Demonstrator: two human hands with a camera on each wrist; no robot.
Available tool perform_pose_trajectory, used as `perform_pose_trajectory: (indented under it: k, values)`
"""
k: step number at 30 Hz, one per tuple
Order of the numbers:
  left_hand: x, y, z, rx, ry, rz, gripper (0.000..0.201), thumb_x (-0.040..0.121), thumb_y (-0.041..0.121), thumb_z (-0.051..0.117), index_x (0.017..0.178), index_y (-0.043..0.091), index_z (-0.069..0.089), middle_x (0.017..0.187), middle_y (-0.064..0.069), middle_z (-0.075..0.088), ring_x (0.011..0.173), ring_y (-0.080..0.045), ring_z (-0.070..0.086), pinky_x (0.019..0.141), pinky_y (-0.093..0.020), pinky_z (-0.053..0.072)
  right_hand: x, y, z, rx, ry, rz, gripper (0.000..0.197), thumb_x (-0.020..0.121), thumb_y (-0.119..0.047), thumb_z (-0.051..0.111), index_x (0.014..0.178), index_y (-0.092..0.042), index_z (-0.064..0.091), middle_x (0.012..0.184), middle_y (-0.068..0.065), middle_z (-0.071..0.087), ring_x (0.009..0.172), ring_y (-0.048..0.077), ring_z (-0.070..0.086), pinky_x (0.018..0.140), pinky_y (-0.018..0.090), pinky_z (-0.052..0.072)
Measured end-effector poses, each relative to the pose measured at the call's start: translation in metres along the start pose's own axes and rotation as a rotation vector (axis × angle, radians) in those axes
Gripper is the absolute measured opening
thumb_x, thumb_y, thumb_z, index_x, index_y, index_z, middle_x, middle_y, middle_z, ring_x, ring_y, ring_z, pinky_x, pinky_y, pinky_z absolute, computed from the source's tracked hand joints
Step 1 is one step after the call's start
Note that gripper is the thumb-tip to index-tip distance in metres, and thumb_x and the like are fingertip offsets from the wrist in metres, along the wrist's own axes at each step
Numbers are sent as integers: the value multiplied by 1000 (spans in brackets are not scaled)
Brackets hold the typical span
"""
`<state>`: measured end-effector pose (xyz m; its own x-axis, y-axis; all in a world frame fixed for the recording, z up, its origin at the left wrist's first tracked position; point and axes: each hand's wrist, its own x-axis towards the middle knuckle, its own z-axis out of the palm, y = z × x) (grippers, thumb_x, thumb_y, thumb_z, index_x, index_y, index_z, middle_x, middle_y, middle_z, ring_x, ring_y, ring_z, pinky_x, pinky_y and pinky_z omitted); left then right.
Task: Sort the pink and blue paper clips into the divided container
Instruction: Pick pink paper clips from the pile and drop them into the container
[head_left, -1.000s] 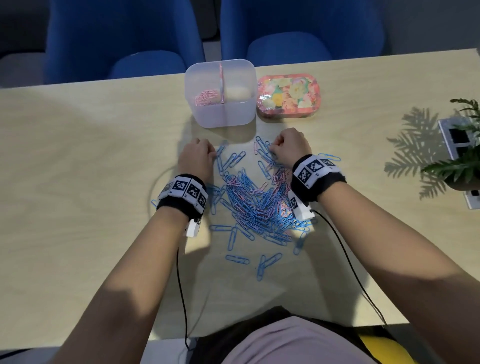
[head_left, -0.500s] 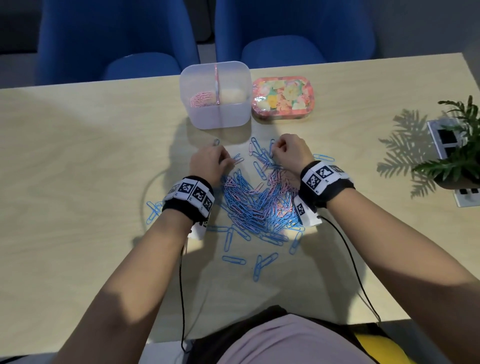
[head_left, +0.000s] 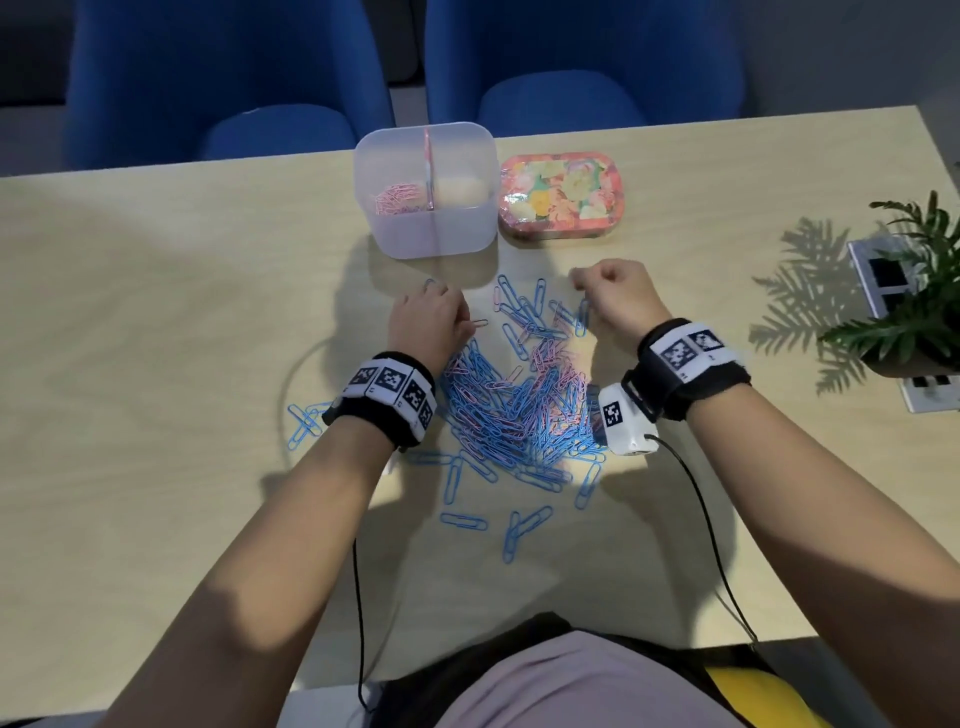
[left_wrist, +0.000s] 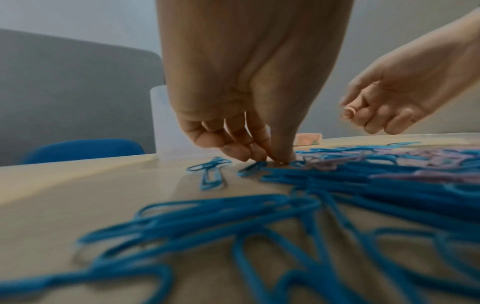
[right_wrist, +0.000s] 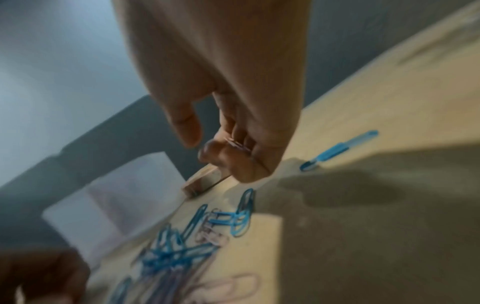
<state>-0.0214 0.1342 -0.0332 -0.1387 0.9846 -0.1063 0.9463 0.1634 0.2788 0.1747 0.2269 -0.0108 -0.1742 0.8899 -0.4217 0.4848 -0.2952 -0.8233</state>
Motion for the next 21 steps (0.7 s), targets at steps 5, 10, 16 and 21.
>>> perform_pose_trajectory:
  k: [5, 10, 16, 21]
  values:
    - [5, 7, 4, 92, -23, 3, 23, 90, 22, 49, 101, 5, 60, 111, -14, 58, 110, -30, 48, 89, -39, 36, -5, 8, 23, -668, 42, -138, 26, 81, -35, 63, 69, -13, 57, 73, 5, 61, 69, 25, 56, 63, 29, 41]
    - [11, 6, -6, -351, -4, -97, 12, 94, 15, 44, 95, 6, 53, 90, -12, 65, 84, -31, 61, 77, -40, 47, 5, 9, 20, -544, -29, -87, 41, 88, -18, 54, 50, -11, 44, 50, 5, 49, 54, 19, 50, 59, 24, 37]
    - [29, 12, -24, -1198, -148, -485, 27, 96, 6, 33, 91, 8, 59, 68, 0, 46, 56, -8, 45, 54, -17, 41, -3, 4, -5, 204, -15, 26, 35, 91, -9, 50, 57, -11, 47, 41, 3, 47, 27, 9, 37, 36, 18, 29]
    - [38, 16, -26, -1380, -302, -596, 32, 92, 30, 51, 63, 18, 43, 57, 4, 36, 43, -7, 32, 45, -18, 30, -10, 7, -21, 427, -42, 89, 31, 90, -7, 55, 59, -7, 55, 43, 1, 54, 32, 9, 40, 32, 16, 34]
